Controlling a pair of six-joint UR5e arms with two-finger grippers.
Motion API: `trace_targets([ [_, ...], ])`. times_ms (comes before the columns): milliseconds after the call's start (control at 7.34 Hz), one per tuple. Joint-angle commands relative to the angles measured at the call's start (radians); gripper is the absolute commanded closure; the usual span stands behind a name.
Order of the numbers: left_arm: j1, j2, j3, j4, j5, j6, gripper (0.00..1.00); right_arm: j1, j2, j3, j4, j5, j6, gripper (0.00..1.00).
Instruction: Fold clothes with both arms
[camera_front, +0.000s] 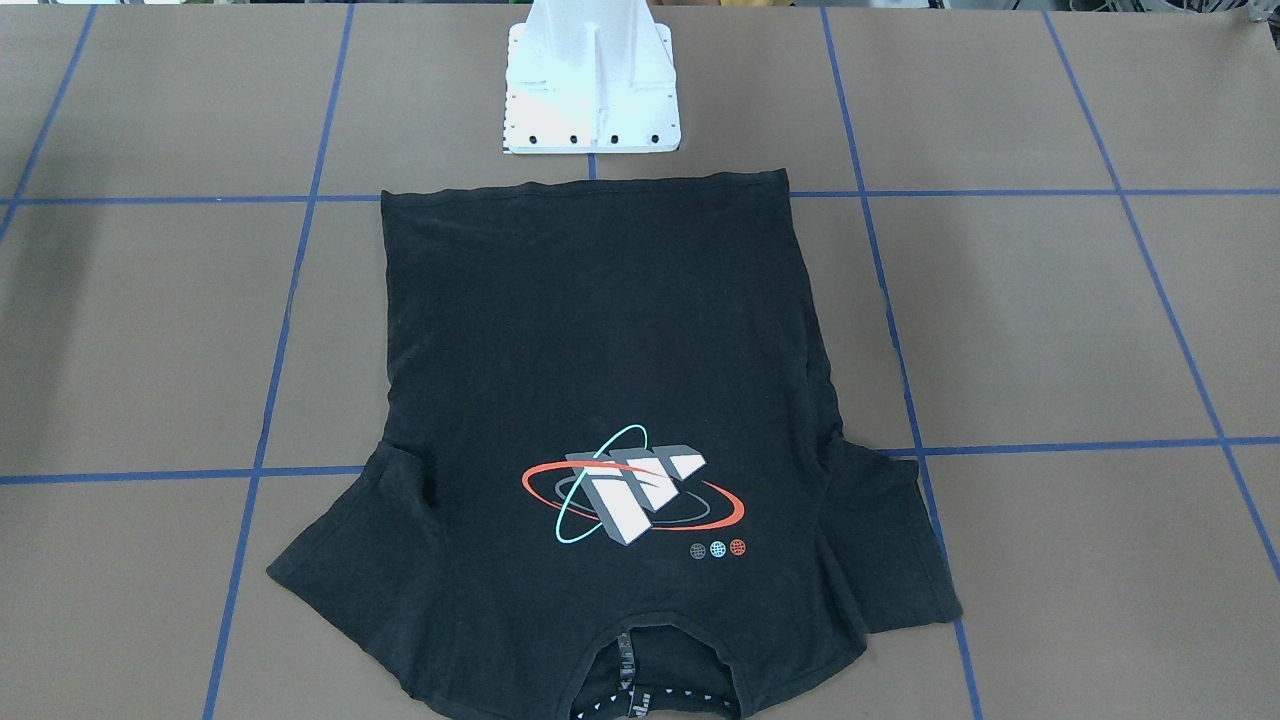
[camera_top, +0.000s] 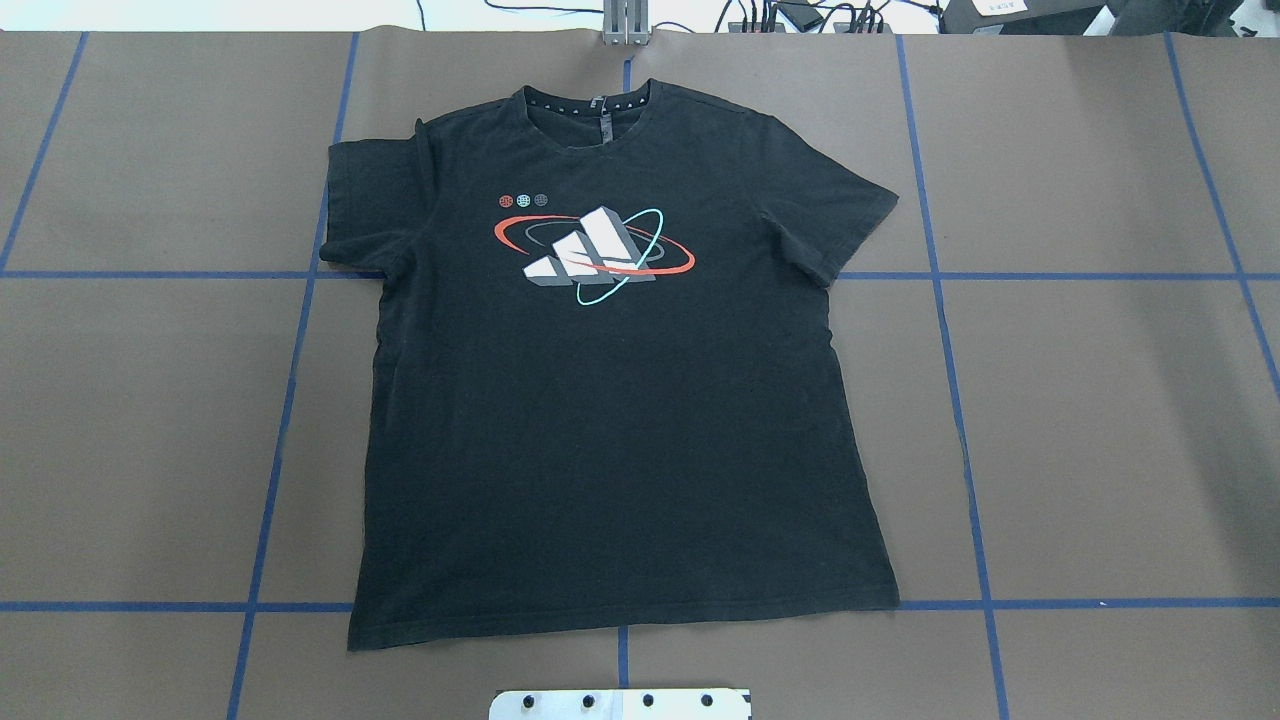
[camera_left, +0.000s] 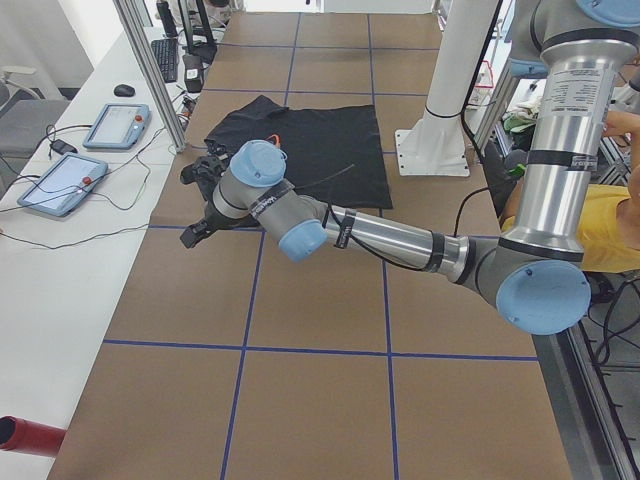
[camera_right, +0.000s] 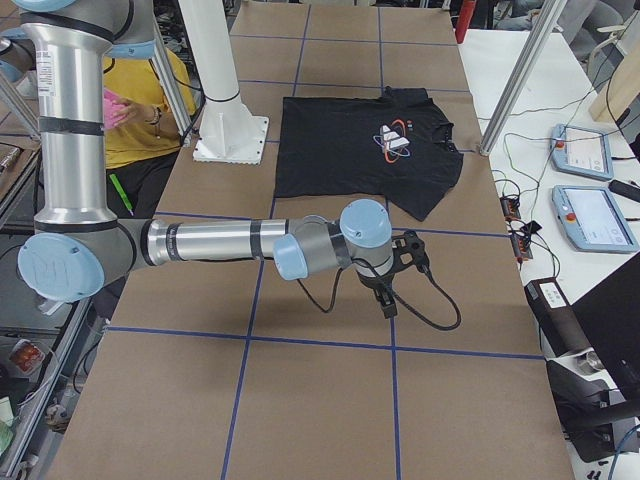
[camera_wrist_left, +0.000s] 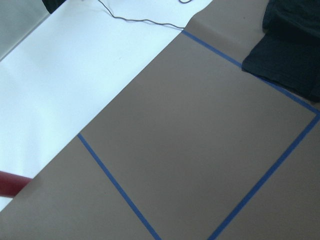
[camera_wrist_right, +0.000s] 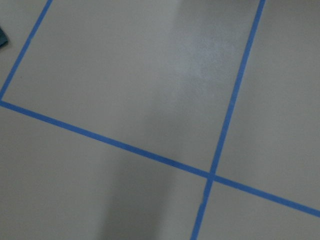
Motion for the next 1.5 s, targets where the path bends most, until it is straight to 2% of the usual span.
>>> trace_targets([
  [0, 0.147, -0.019, 0.017, -0.112, 0.005, -0.165, 0.0, -0.118, 0.117, -0.024, 0.007, -0.011, 0.096, 0.01],
  [136, 0.193, -0.036, 0.02, -0.114, 0.007, -0.17, 0.0, -0.167, 0.179, -0.059, 0.007, -0.039, 0.138, 0.01],
  [409, 0.198, -0.041, 0.023, -0.114, 0.007, -0.186, 0.0, -0.267, 0.292, -0.098, 0.008, -0.06, 0.384, 0.0],
  [545, 0.198, -0.041, 0.023, -0.114, 0.007, -0.186, 0.0, -0.338, 0.367, -0.118, 0.01, -0.132, 0.546, 0.0],
  [681, 0.2, -0.041, 0.023, -0.115, 0.007, -0.186, 0.0, -0.426, 0.41, -0.157, 0.102, -0.251, 0.718, 0.01],
  [953, 0.2, -0.036, 0.023, -0.114, 0.007, -0.184, 0.0, -0.557, 0.49, -0.407, 0.452, -0.393, 0.962, 0.02],
  [1089, 0.201, -0.033, 0.026, -0.115, 0.007, -0.184, 0.0, -0.605, 0.523, -0.497, 0.538, -0.456, 1.035, 0.02],
  [1362, 0.204, -0.034, 0.037, -0.12, 0.007, -0.184, 0.0, -0.637, 0.528, -0.526, 0.55, -0.504, 1.057, 0.07],
])
